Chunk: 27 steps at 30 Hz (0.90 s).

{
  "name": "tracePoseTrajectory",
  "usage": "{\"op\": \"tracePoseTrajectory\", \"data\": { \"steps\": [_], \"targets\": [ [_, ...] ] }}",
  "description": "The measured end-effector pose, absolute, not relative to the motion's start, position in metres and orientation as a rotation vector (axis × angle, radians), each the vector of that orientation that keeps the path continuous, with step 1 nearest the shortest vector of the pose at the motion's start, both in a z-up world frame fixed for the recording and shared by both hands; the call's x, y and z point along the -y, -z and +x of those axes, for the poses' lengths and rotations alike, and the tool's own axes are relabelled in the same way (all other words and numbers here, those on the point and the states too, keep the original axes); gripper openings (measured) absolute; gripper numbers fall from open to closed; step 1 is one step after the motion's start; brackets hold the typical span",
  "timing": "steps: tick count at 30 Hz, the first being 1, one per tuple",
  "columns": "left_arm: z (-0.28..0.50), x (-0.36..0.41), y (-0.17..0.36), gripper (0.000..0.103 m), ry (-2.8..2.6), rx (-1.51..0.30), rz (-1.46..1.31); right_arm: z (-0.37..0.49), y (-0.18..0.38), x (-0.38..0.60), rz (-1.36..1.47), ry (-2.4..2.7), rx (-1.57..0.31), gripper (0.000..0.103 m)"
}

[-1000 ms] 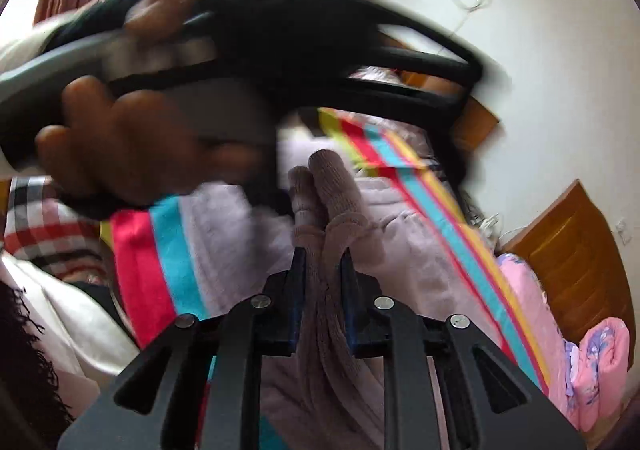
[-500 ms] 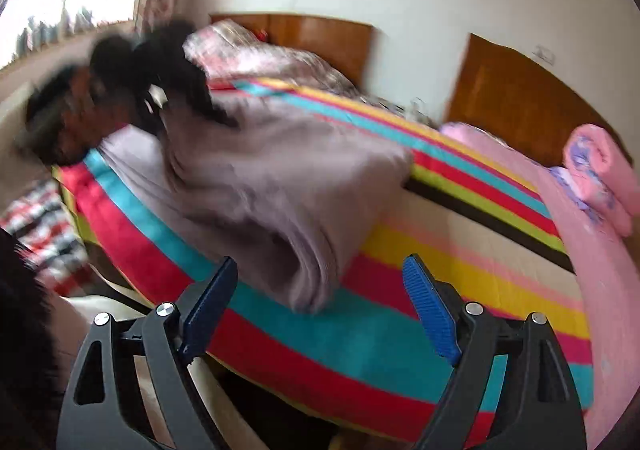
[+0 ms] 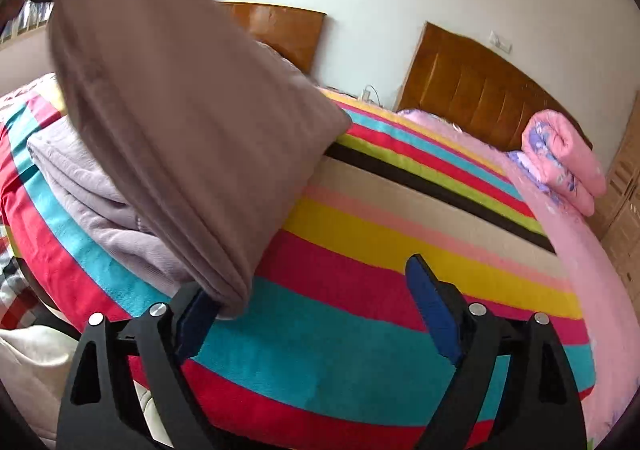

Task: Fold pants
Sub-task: 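Fold the held sweatpants over onto the stack with the left tool, then release the folded sweatpants and lift the left tool away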

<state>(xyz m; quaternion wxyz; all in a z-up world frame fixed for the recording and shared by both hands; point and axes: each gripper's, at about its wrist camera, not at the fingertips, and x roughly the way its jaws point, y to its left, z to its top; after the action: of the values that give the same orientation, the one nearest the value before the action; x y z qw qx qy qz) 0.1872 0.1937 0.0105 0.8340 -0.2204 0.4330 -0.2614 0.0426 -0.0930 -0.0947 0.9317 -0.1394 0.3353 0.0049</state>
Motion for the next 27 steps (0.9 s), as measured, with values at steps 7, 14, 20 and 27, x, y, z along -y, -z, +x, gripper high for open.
{"op": "tracePoseTrajectory", "data": {
  "steps": [7,14,20,27],
  "targets": [
    [0.150,-0.264,0.137,0.027,0.491,-0.919,-0.766,0.047,0.101,0.100,-0.246,-0.042,-0.723,0.084],
    [0.150,-0.251,0.129,0.030,0.463,-0.925,-0.731,0.049,0.100,0.100,-0.244,-0.036,-0.743,0.084],
    [0.157,-0.254,0.107,0.071,0.402,-0.928,-0.676,0.041,0.078,0.105,-0.241,-0.210,-0.849,0.084],
    [0.131,-0.232,0.026,0.085,0.244,-0.748,-0.347,0.039,0.033,0.125,-0.024,-0.410,-0.713,0.069]
  ]
}}
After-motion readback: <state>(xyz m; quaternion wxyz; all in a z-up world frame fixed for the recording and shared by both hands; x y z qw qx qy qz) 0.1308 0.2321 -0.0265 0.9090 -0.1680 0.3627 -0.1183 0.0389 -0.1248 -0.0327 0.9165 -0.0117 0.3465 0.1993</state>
